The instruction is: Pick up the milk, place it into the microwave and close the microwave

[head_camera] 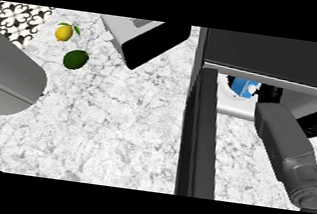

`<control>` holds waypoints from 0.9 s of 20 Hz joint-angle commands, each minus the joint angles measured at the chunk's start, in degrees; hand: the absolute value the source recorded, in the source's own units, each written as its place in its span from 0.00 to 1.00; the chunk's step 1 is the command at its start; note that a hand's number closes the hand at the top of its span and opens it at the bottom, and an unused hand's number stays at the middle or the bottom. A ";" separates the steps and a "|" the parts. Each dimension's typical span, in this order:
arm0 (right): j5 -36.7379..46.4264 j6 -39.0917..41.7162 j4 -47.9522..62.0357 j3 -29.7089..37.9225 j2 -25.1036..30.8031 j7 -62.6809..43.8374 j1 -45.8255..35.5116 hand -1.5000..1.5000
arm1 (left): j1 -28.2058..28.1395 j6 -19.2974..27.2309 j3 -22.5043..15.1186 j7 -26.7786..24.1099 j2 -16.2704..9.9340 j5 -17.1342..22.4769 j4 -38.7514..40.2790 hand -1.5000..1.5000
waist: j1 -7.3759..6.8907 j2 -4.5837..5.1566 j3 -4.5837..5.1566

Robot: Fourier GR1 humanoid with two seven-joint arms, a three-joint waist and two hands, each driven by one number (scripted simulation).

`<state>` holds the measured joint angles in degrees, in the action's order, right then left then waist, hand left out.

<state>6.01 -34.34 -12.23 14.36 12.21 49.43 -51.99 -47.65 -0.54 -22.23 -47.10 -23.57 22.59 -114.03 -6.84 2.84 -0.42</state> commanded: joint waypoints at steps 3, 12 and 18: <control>0.92 -10.84 0.79 1.13 0.83 1.81 -1.93 1.00 | 2.76 -0.83 0.78 0.38 -0.15 0.12 2.55 0.00 | -0.34 0.50 0.15; 1.48 -14.27 2.07 2.47 1.85 0.43 -3.73 1.00 | 3.04 -0.98 1.04 0.62 -0.09 0.45 3.12 0.00 | -1.16 0.62 0.06; 10.83 -32.59 12.00 -4.80 5.59 -18.13 2.36 0.00 | 3.96 -1.26 1.37 0.67 -0.70 -0.01 2.41 0.00 | -2.80 2.18 0.69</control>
<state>14.77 -57.24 -3.98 11.07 16.26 37.86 -53.10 -44.30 -1.57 -21.24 -46.34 -23.94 22.80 -111.76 -9.72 4.26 1.02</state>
